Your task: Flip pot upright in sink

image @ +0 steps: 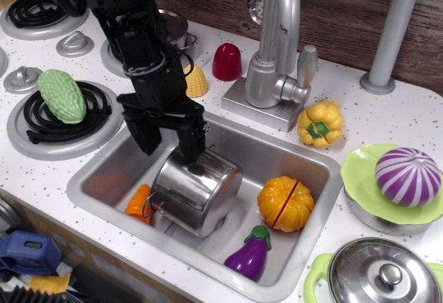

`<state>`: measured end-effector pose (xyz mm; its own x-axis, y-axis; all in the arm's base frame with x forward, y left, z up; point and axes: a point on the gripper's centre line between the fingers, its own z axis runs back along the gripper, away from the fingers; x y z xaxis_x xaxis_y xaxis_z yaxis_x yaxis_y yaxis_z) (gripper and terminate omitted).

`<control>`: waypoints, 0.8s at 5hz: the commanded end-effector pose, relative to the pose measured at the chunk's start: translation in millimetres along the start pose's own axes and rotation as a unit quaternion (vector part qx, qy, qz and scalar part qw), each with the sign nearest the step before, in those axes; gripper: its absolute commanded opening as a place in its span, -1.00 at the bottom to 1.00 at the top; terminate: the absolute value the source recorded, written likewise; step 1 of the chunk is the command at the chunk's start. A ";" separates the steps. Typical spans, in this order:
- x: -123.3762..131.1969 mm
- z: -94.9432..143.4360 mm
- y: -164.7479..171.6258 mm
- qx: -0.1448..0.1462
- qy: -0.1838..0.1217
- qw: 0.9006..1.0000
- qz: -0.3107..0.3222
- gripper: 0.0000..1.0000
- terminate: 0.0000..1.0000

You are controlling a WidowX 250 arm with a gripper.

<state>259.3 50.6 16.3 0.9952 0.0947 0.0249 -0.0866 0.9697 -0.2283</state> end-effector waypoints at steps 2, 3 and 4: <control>3.4 -2.6 -6.5 -0.086 -0.009 0.996 0.009 1.00 -1.00; 2.1 -7.1 -10.0 -0.141 0.004 0.990 0.020 1.00 -1.00; 0.7 -10.1 -14.8 -0.224 0.024 0.974 0.037 1.00 -1.00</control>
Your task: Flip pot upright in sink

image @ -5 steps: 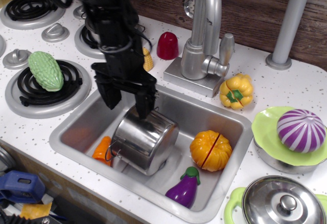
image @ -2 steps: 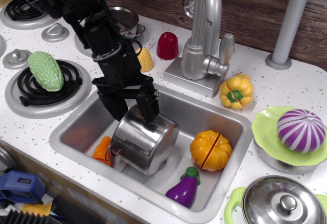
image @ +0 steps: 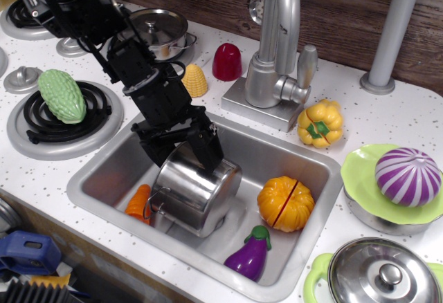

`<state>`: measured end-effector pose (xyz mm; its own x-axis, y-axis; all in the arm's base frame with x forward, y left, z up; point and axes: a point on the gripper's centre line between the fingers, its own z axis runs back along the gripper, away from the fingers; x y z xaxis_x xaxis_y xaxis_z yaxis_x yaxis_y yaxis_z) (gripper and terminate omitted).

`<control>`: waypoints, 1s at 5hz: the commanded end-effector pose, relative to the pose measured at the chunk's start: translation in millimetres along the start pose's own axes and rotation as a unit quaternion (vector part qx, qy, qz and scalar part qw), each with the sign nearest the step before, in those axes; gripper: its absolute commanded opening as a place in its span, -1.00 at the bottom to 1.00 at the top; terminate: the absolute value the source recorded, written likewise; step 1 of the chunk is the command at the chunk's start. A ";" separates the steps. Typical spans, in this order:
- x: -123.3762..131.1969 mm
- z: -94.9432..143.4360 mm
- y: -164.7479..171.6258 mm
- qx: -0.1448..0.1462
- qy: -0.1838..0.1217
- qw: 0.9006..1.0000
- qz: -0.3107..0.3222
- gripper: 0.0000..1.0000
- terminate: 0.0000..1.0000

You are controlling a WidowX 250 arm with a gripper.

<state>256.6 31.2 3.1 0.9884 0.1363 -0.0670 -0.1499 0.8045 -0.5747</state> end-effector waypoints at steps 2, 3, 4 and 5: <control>5.5 8.6 -5.1 -0.084 0.006 0.996 0.009 -1.00 -1.00; 5.6 10.3 -10.3 -0.047 -0.011 0.999 0.006 -1.00 -1.00; 2.6 10.7 -22.3 0.018 -0.031 0.999 0.013 -1.00 -1.00; 1.7 8.6 -26.2 0.067 -0.048 0.997 0.008 -1.00 -1.00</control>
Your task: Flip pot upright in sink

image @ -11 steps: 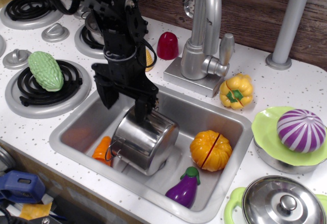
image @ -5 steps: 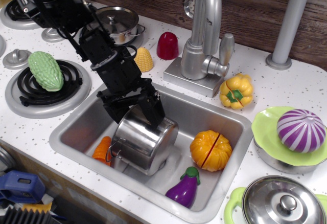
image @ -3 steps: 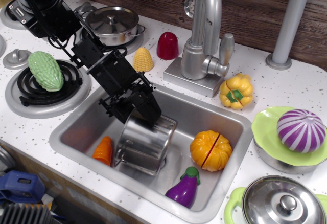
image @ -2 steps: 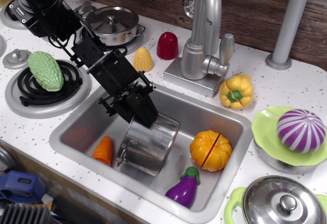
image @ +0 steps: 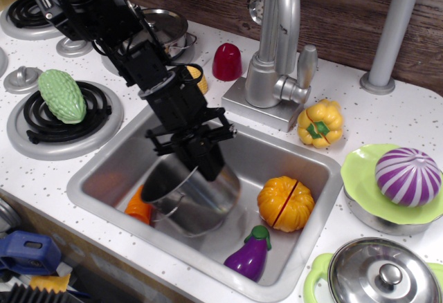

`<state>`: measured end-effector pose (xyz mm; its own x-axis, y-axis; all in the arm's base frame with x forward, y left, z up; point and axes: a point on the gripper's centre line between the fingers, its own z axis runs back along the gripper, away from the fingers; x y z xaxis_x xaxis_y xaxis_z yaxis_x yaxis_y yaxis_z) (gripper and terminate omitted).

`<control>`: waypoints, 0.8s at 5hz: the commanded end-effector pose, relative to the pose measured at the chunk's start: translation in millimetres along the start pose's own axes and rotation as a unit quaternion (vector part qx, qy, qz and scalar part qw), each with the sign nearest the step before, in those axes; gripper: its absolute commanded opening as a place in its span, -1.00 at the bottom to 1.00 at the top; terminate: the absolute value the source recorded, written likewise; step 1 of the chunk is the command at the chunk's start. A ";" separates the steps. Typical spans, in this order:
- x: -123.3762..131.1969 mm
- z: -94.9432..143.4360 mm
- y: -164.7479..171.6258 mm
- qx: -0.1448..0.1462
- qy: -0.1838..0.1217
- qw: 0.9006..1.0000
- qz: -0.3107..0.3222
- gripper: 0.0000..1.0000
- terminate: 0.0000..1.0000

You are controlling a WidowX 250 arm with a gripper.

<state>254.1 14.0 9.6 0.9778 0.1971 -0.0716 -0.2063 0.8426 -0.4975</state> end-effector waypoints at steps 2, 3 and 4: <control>5.0 6.3 -5.6 0.114 -0.085 0.989 -0.035 1.00 -1.00; 4.4 4.6 -1.9 0.118 -0.096 0.987 -0.046 1.00 -1.00; 4.4 4.6 -1.9 0.118 -0.096 0.987 -0.046 1.00 -1.00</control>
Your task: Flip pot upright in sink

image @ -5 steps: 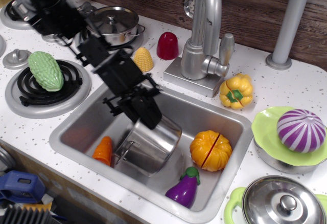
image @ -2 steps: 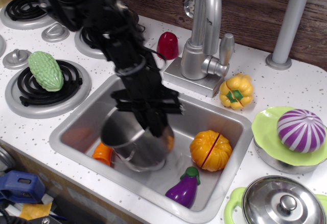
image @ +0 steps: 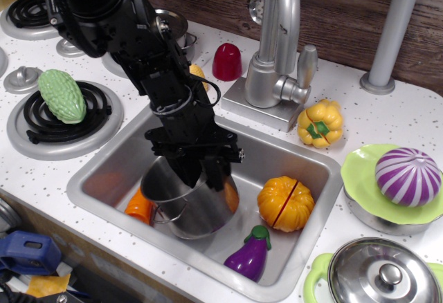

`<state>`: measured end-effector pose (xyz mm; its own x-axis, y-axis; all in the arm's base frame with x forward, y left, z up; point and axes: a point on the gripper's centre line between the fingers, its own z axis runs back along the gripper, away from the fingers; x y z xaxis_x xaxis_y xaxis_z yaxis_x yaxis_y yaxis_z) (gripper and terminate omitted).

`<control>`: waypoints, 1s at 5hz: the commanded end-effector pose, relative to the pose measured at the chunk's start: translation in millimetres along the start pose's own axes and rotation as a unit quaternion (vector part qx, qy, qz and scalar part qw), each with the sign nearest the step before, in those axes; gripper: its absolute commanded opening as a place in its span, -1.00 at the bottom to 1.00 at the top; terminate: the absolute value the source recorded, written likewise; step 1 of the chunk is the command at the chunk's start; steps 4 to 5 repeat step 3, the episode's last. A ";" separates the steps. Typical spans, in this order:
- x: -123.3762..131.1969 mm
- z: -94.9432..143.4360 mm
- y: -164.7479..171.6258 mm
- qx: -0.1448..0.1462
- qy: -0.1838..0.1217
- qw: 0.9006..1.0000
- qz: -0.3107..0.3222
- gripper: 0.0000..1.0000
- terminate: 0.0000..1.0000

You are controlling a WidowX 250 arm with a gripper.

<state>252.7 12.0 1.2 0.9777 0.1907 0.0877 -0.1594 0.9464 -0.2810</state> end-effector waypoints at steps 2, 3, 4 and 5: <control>7.6 12.5 -1.2 0.001 -0.025 1.000 -0.009 1.00 -1.00; 7.6 12.5 -1.2 0.001 -0.025 1.000 -0.009 1.00 1.00; 7.6 12.5 -1.2 0.001 -0.025 1.000 -0.009 1.00 1.00; 7.6 12.5 -1.2 0.001 -0.025 1.000 -0.009 1.00 1.00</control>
